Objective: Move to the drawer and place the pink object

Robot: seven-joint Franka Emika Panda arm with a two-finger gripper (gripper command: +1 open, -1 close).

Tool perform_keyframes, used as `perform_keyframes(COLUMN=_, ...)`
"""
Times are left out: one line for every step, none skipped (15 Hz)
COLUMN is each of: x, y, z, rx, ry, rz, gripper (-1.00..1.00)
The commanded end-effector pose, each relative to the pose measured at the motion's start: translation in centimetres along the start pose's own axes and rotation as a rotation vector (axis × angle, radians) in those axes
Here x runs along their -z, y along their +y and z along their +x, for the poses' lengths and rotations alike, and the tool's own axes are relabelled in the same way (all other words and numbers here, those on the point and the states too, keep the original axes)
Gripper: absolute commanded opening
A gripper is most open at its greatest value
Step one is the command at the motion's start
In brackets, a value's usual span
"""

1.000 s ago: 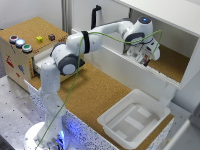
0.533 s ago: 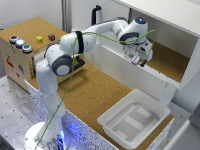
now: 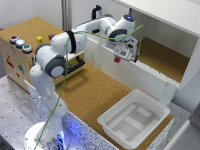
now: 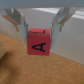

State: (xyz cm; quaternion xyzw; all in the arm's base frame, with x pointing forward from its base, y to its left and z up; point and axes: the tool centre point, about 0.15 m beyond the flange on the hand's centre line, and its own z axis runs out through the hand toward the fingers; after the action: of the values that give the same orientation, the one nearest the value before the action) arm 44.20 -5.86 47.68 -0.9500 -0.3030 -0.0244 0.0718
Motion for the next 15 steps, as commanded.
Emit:
perform_keyframes(x=-3.2, y=-11.4, z=1.5, rx=0.257, ry=-0.038, rz=-0.121, gripper=-1.0)
perform_keyframes(x=-3.6, y=-13.2, z=2.0, rx=0.308, ry=-0.044, rz=-0.115, gripper=-1.0)
perform_keyframes(x=-4.0, y=-15.1, z=2.5, rx=0.36, ry=-0.049, rz=-0.111, gripper=-1.0)
perform_keyframes(x=-4.7, y=-17.3, z=2.9, rx=0.419, ry=-0.06, rz=-0.108, gripper=-1.0)
perform_keyframes(x=-5.1, y=-19.3, z=3.1, rx=0.481, ry=-0.065, rz=-0.113, gripper=-1.0)
perform_keyframes(x=-5.5, y=-21.2, z=3.2, rx=0.544, ry=-0.072, rz=-0.115, gripper=-1.0)
perform_keyframes(x=-5.8, y=-23.0, z=3.2, rx=0.609, ry=-0.076, rz=-0.115, gripper=-1.0)
perform_keyframes(x=-6.0, y=-24.4, z=3.2, rx=0.657, ry=-0.079, rz=-0.112, gripper=-1.0)
perform_keyframes(x=-6.1, y=-25.8, z=3.3, rx=0.711, ry=-0.082, rz=-0.105, gripper=-1.0)
perform_keyframes(x=-6.2, y=-27.1, z=3.4, rx=0.763, ry=-0.082, rz=-0.099, gripper=-1.0)
perform_keyframes(x=-6.5, y=-28.4, z=3.4, rx=0.824, ry=-0.078, rz=-0.084, gripper=-1.0)
perform_keyframes(x=-6.7, y=-29.6, z=3.3, rx=0.881, ry=-0.077, rz=-0.072, gripper=-1.0)
perform_keyframes(x=-7.0, y=-30.7, z=3.3, rx=0.937, ry=-0.074, rz=-0.06, gripper=-1.0)
perform_keyframes(x=-7.4, y=-31.8, z=3.3, rx=0.984, ry=-0.076, rz=-0.053, gripper=-1.0)
perform_keyframes(x=-7.9, y=-32.6, z=3.3, rx=1.023, ry=-0.08, rz=-0.042, gripper=-1.0)
